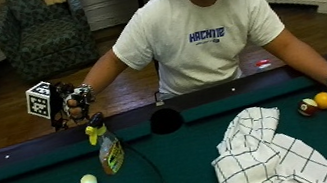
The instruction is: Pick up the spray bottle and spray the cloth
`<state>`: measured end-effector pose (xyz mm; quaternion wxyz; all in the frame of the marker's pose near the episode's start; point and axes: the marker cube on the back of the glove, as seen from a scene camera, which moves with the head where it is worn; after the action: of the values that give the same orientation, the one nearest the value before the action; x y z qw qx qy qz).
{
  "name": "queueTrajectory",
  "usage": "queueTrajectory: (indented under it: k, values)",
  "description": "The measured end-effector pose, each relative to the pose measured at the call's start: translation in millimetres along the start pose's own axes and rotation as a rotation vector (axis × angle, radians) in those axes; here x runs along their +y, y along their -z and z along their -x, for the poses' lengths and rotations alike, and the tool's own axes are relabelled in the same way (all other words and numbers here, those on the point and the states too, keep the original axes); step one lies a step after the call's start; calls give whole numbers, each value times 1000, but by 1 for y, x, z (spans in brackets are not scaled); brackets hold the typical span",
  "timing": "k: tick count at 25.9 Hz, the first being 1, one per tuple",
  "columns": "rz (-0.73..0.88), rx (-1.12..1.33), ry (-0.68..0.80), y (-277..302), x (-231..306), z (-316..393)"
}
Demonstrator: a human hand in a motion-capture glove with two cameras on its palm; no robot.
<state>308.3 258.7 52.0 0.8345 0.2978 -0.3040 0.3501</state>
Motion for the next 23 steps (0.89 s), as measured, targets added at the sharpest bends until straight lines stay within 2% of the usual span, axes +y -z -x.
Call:
queueTrajectory:
  k: [12,23]
  values:
    - [41,8,-78,-6,14,-16]
    - [36,9,-100,-22,4,-18]
